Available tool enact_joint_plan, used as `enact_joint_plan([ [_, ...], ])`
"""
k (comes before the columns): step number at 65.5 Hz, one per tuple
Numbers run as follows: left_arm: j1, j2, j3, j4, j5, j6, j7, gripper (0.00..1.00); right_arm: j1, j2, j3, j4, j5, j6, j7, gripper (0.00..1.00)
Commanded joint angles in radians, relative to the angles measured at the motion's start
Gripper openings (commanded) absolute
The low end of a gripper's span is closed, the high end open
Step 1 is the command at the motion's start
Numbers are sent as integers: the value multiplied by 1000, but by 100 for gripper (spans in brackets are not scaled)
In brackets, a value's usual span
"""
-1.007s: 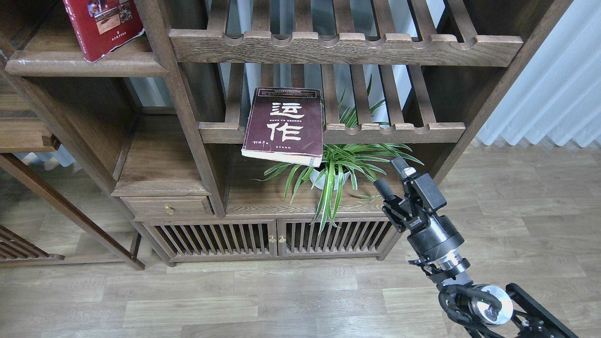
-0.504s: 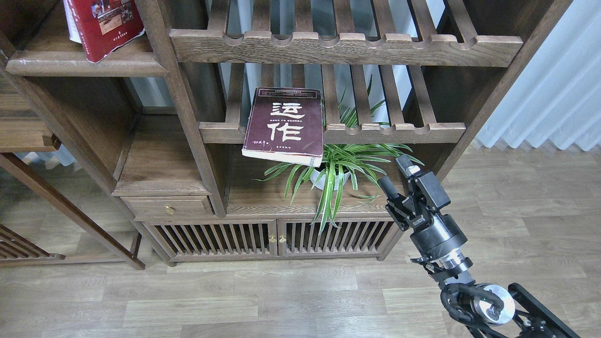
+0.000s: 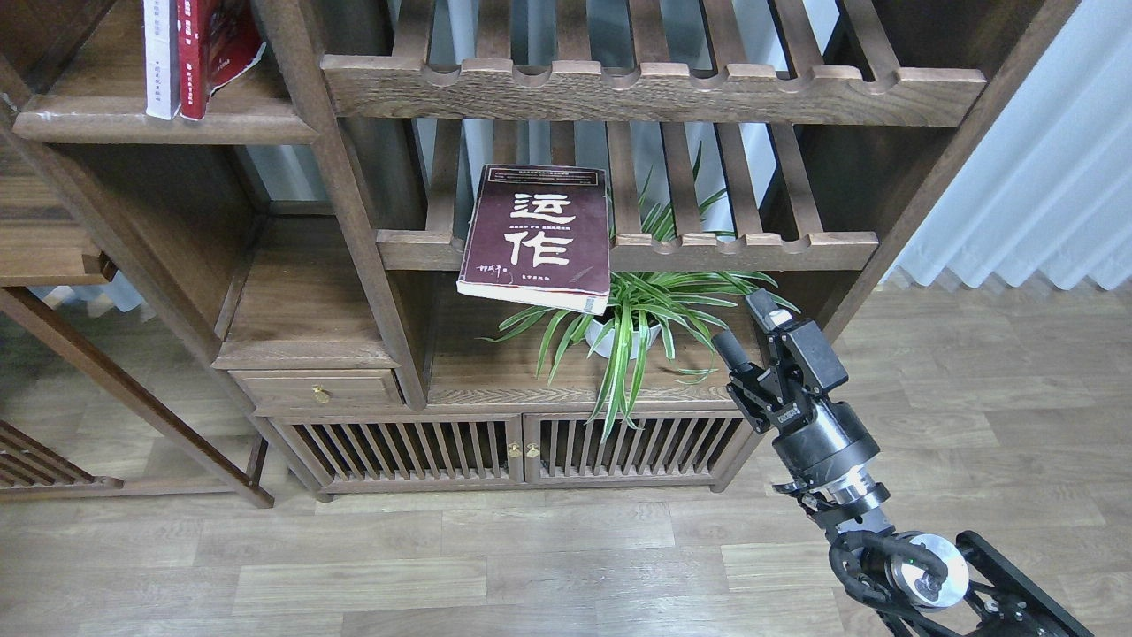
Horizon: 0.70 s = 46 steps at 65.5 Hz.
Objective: Organize books on shelf
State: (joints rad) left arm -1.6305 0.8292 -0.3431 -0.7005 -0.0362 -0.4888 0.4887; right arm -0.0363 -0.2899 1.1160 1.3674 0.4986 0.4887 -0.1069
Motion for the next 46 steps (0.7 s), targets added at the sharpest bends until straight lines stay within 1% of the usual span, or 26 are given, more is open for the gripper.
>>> enact_joint_plan([
  [1,6,54,1,-74,-13,0,0,84,10,8,2,-7,0,0,1,98],
  [15,31,162,3,-180,-17,0,0,84,13,26,2,-16,0,0,1,98],
  [21,72,226,3,-258,-47,0,0,84,13,29,2,-19,-2,0,1,98],
  [29,135,330,6,-395,-79,0,0,84,13,37,2,-25,-2,0,1,99],
  [38,188,404,-2,-464,-90,0,0,84,12,41,-8,-25,-6,0,1,99],
  [46,207,433,-4,-499,-114,0,0,84,10,57,-10,-25,-6,0,1,99],
])
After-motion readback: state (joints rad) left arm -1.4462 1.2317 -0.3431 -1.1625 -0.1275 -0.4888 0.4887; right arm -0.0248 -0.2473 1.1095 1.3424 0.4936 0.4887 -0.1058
